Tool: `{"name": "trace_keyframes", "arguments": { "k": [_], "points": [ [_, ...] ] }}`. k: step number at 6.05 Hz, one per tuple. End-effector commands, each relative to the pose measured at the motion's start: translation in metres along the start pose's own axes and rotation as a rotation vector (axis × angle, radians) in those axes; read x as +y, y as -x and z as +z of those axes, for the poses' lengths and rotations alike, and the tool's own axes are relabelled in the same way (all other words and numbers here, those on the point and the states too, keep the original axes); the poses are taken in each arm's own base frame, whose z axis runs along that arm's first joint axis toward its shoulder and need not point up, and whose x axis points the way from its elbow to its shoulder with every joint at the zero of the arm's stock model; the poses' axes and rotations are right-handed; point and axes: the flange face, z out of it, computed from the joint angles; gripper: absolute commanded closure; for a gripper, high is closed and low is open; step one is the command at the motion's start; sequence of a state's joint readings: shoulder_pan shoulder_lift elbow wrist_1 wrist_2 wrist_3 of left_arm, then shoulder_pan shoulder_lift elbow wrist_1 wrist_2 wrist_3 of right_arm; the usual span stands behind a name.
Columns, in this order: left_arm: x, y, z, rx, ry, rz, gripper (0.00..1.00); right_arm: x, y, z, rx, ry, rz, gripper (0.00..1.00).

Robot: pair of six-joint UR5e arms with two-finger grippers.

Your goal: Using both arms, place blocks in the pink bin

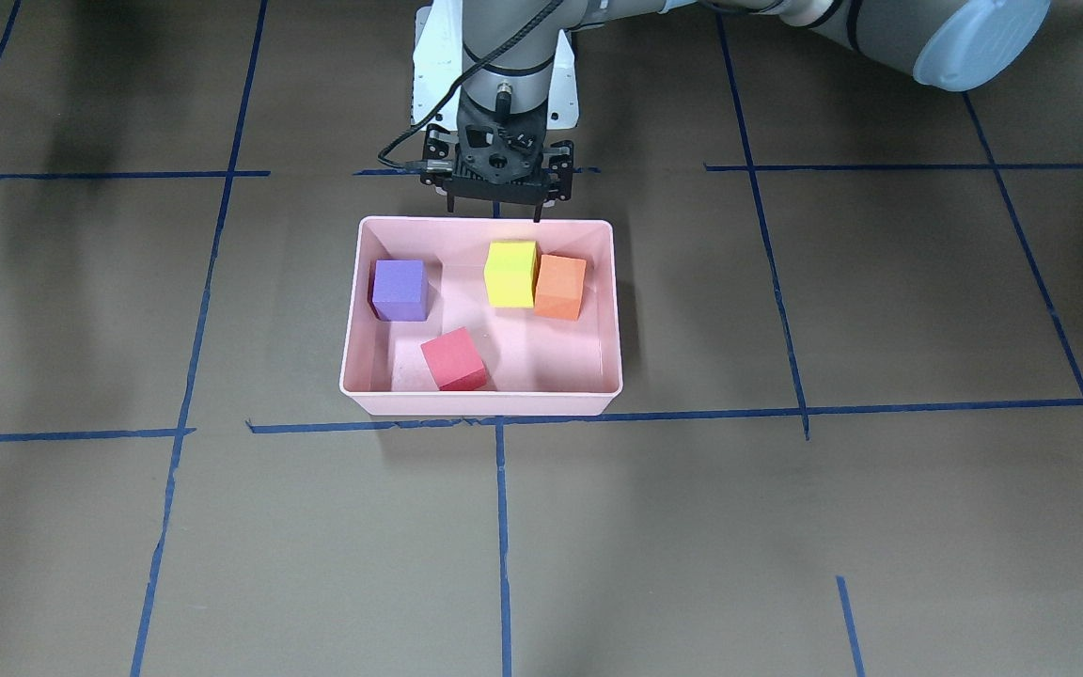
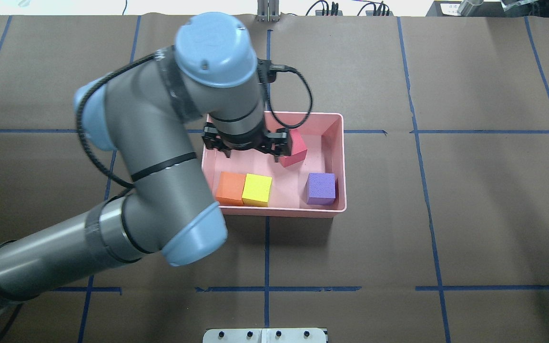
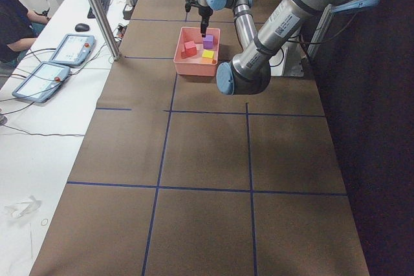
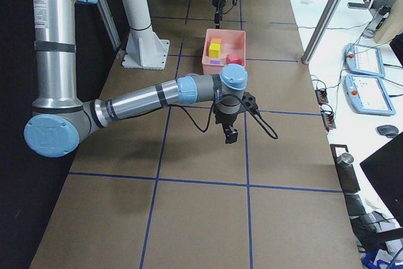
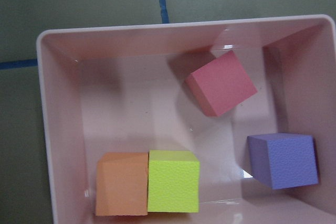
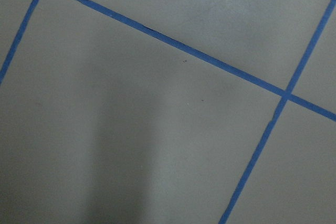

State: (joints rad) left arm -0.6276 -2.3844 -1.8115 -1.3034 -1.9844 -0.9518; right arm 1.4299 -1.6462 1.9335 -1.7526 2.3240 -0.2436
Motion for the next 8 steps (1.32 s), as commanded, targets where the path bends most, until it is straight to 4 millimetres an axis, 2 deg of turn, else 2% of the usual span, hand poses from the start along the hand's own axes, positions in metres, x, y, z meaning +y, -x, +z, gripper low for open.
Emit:
{"name": "trace_keyframes", "arguments": {
  "k": [1, 2, 3, 4, 5, 6, 7, 8],
  "points": [
    [-0.013, 0.136, 0.004, -0.060, 0.039, 0.132, 0.00, 0.067, -0.038, 0.000, 0.002, 0.008, 0.085, 0.00],
    [-0.029, 0.223, -0.001, -0.109, 0.061, 0.259, 0.00, 0.092, -0.048, 0.008, -0.001, 0.028, 0.132, 0.00],
    [-0.039, 0.319, -0.016, -0.116, 0.092, 0.327, 0.00, 0.096, -0.052, 0.013, -0.001, 0.039, 0.150, 0.00],
    [-0.027, 0.423, -0.033, -0.137, 0.109, 0.308, 0.00, 0.096, -0.063, 0.024, -0.009, 0.055, 0.165, 0.00],
    [0.004, 0.517, -0.052, -0.117, 0.124, 0.212, 0.00, 0.093, -0.066, 0.026, -0.005, 0.046, 0.164, 0.00],
    [0.047, 0.597, -0.057, -0.111, 0.156, 0.211, 0.00, 0.091, -0.066, 0.025, -0.006, 0.044, 0.168, 0.00],
    [0.090, 0.647, -0.055, -0.110, 0.185, 0.172, 0.00, 0.081, -0.064, 0.019, -0.001, 0.031, 0.185, 0.00],
    [0.128, 0.677, -0.052, -0.081, 0.185, 0.127, 0.00, 0.080, -0.063, 0.019, -0.007, 0.027, 0.207, 0.00]
  ]
}}
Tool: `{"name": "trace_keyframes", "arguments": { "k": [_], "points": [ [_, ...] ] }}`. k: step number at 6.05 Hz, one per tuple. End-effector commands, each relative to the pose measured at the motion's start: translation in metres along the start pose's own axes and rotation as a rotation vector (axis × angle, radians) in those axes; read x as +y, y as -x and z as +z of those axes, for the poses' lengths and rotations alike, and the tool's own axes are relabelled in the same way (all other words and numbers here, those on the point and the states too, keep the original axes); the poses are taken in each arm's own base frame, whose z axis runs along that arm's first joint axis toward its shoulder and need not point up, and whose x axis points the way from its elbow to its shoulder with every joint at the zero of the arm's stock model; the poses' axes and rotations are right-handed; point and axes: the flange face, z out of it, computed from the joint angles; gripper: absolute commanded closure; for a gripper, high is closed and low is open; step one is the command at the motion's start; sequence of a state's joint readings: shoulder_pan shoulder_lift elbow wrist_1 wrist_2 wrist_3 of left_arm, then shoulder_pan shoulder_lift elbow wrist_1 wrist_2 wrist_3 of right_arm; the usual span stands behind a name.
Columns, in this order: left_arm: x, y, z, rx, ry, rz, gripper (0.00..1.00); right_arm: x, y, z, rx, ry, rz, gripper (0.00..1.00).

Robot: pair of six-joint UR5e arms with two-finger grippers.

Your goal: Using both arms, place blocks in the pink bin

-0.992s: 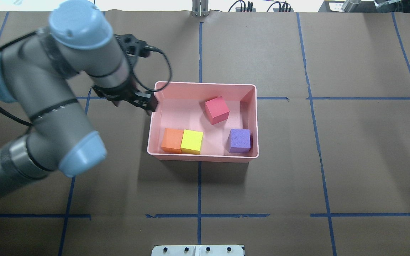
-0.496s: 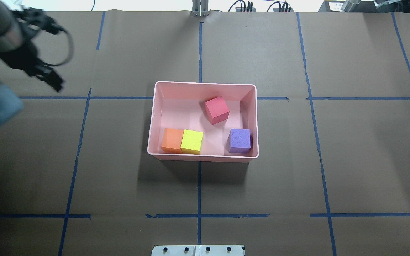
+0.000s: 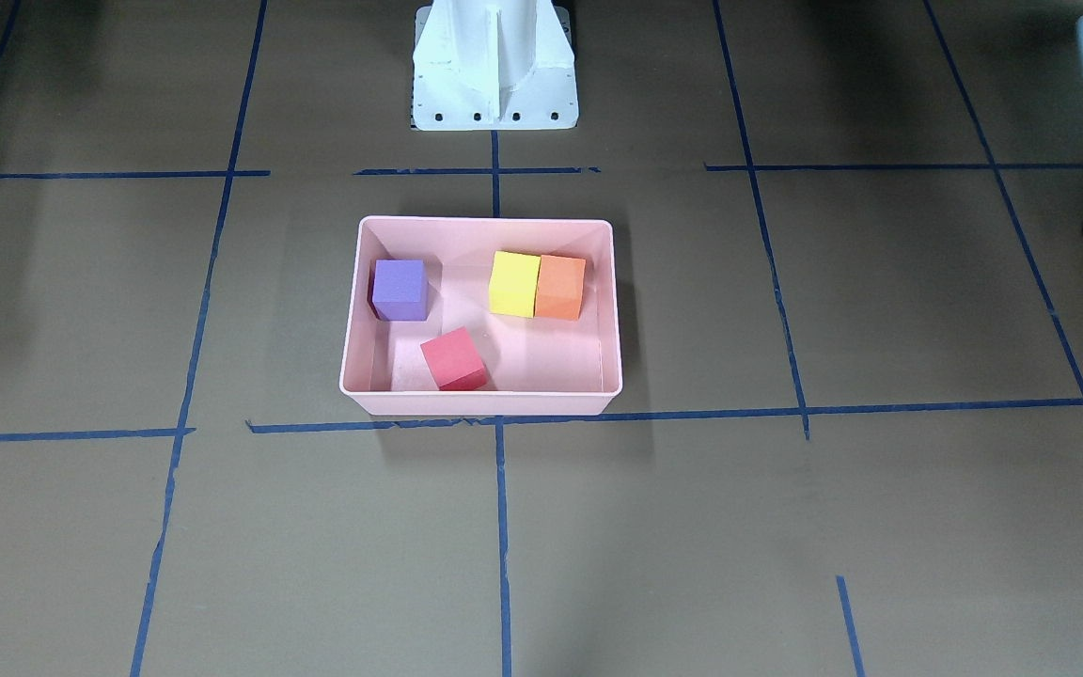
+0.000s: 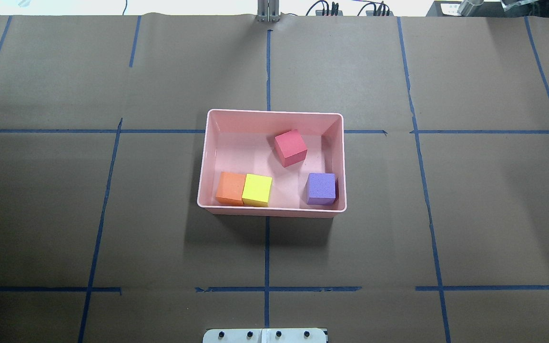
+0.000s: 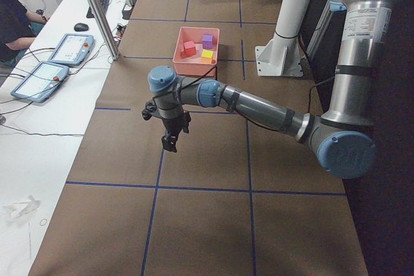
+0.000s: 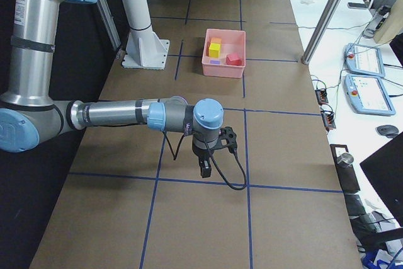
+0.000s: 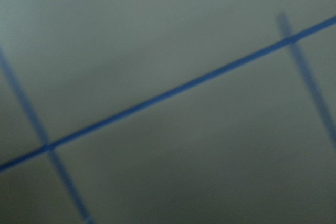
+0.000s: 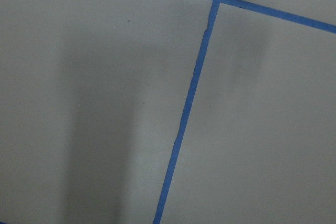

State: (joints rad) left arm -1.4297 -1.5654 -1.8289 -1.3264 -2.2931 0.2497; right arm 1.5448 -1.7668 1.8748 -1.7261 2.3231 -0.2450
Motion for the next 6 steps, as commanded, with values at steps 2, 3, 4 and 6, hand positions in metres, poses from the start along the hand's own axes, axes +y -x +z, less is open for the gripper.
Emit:
{"name": "trace_keyframes", "arguments": {
  "k": [2, 3, 4, 6],
  "points": [
    [0.075, 0.040, 0.032, 0.055, 0.012, -0.075, 0.00, -0.003, 0.003, -0.001, -0.018, -0.007, 0.023, 0.00],
    [0.070, 0.043, 0.031, 0.052, 0.005, -0.074, 0.00, -0.003, 0.003, -0.001, -0.018, -0.007, 0.023, 0.00],
    [0.074, 0.044, 0.019, 0.040, -0.019, -0.082, 0.00, -0.003, 0.003, -0.001, -0.018, -0.007, 0.023, 0.00],
    [0.076, 0.056, 0.022, -0.053, 0.019, -0.083, 0.00, -0.003, 0.004, -0.001, -0.028, -0.011, 0.021, 0.00]
  ]
}}
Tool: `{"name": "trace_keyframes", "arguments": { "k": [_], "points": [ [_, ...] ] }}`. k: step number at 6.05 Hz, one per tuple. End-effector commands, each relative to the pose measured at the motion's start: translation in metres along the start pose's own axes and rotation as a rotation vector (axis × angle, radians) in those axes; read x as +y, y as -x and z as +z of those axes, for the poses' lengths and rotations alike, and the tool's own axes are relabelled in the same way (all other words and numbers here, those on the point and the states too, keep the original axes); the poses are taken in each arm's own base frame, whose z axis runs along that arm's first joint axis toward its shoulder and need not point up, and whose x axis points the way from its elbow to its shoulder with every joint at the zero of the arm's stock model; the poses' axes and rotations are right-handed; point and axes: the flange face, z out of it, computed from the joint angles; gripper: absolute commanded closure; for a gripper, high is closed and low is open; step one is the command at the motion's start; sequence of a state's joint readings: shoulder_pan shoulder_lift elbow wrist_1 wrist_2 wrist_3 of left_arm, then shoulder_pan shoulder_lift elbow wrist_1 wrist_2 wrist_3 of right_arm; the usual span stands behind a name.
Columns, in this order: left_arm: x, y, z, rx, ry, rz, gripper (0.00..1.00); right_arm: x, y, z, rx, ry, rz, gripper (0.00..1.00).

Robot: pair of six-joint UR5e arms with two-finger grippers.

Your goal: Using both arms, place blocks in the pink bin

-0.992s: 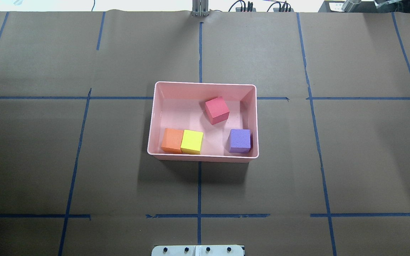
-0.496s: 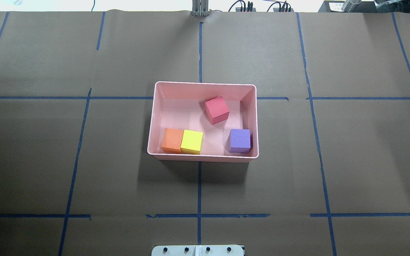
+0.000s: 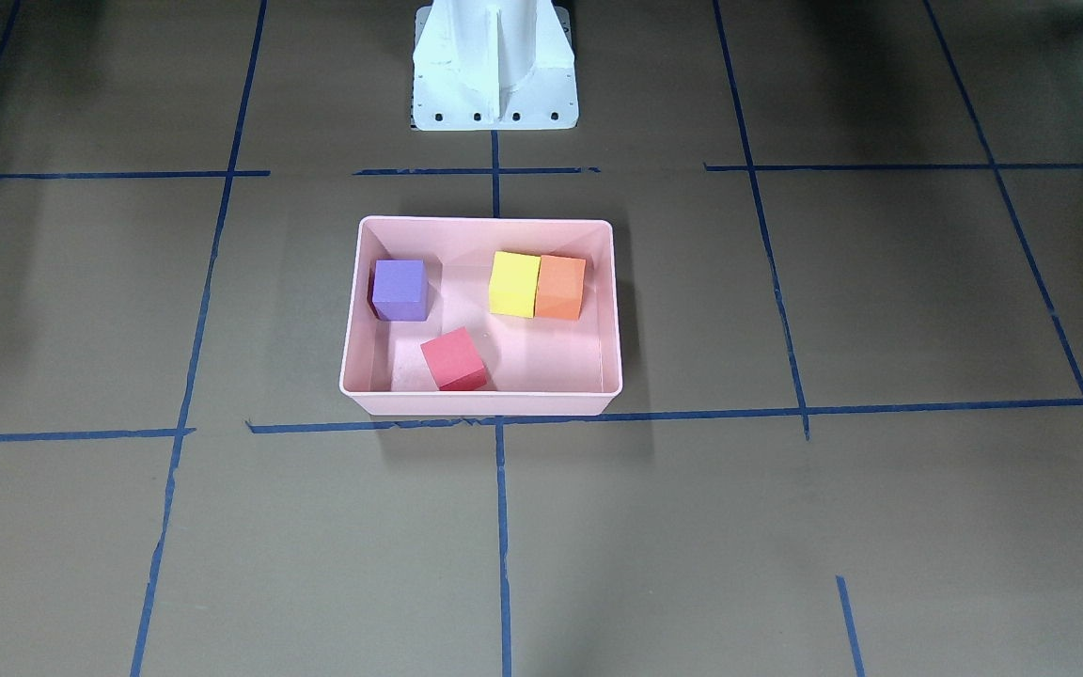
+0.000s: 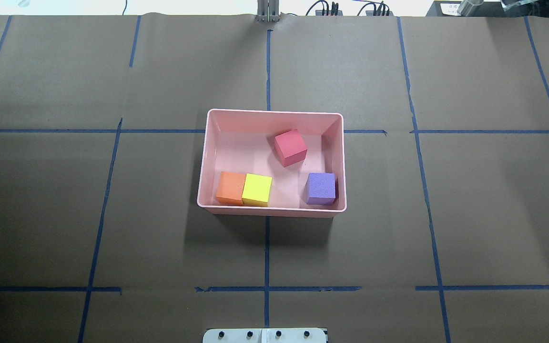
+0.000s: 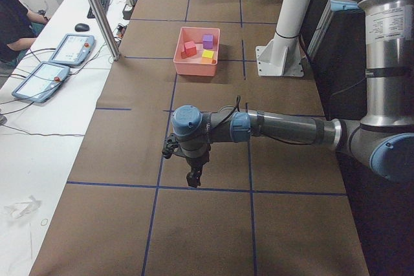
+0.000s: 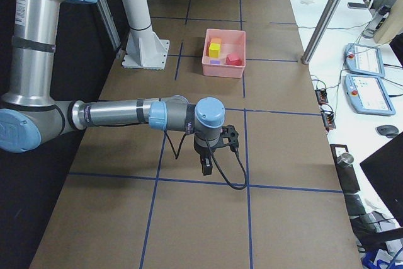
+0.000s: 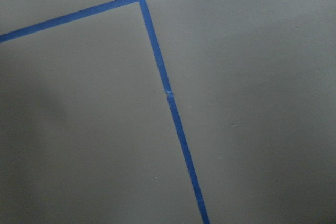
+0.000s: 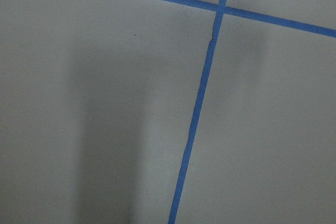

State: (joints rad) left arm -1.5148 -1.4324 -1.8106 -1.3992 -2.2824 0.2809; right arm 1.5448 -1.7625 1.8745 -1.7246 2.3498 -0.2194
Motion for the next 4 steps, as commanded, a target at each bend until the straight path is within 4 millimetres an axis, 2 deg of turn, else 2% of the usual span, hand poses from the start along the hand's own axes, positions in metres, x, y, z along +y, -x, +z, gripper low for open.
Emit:
{"name": "trace_keyframes", "arguments": {
  "k": [1, 4],
  "points": [
    [0.0019, 0.0026, -0.0025, -0.047, 0.009, 0.006, 0.00, -0.0001, 0.0002, 0.0000, -0.002, -0.001, -0.002, 0.00],
    [0.0034, 0.0007, -0.0032, -0.040, 0.005, 0.007, 0.00, -0.0002, 0.0009, -0.0005, -0.003, -0.002, -0.001, 0.00]
  ]
}}
